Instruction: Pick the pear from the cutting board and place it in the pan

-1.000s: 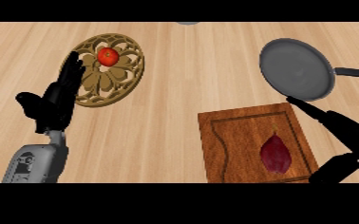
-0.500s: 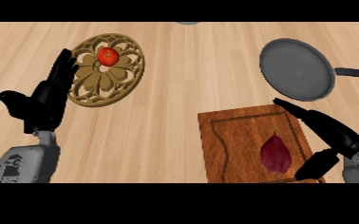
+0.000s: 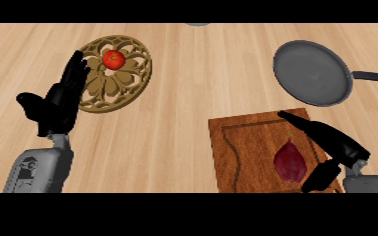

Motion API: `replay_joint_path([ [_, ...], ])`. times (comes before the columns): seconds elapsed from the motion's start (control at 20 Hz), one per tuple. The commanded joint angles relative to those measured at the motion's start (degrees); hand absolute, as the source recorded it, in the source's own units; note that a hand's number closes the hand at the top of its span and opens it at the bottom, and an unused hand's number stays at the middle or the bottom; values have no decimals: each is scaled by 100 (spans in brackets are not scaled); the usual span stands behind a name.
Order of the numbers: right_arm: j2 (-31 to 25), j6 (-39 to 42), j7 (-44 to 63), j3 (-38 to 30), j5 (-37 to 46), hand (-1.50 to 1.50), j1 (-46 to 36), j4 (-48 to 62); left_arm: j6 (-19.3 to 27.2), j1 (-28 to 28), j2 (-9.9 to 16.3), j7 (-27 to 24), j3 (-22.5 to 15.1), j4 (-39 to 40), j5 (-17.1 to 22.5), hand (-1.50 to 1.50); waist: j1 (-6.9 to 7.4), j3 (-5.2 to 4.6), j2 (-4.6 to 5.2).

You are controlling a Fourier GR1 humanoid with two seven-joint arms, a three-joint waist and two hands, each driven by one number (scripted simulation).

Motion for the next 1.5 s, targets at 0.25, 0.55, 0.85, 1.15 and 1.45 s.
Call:
replay_joint_path([
  [0.25,79,-134,-1018,367,411,150,-336,612,-52,53,-44,-10,26,-7,-61,0,17,2,0],
  [0.55,261,-467,-1244,322,818,150,-296,826,-179,-156,15,-72,253,316,29,0,4,1,2],
  [0.85,763,-668,-390,969,1393,150,195,-370,-228,274,-62,-265,155,57,-40,0,-19,-4,-9],
  [1.15,1561,-1098,1182,2513,2911,150,498,-1295,-153,252,-76,230,103,-364,-12,0,3,-2,-27],
  [1.45,1371,-2036,1121,2460,3281,150,748,-2956,-66,-132,-38,44,230,141,-81,0,-135,-2,-26],
])
